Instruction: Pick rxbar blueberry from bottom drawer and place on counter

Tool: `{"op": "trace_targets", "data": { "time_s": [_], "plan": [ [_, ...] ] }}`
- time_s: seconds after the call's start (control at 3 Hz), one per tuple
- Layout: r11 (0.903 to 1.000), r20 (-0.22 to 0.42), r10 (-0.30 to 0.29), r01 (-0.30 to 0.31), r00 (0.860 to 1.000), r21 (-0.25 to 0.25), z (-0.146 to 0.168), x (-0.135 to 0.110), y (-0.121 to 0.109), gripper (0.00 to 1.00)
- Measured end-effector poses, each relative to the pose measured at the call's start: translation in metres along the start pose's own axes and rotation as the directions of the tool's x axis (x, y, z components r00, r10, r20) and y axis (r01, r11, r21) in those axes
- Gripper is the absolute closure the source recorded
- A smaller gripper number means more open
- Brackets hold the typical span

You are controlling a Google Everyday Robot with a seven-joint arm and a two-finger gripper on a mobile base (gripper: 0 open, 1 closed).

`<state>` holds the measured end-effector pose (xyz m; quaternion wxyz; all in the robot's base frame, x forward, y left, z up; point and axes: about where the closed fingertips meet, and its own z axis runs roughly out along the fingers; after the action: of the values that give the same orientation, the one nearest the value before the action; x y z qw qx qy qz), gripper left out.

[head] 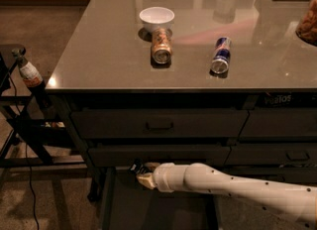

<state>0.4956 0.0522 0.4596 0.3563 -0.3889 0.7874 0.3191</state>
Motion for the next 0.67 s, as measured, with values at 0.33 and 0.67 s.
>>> {"op": "trace_targets", "data": {
  "time_s": [0.33, 0.67],
  "plan": [
    [0.9968, 0.051, -0.057, 0.060, 0.997, -0.053, -0.0055, -0.0323, 0.0161, 1.00],
    [0.9968, 0.051, -0.058, 0.060, 0.997, -0.053, -0.0056, -0.0326, 0.0161, 1.00]
  ]
}}
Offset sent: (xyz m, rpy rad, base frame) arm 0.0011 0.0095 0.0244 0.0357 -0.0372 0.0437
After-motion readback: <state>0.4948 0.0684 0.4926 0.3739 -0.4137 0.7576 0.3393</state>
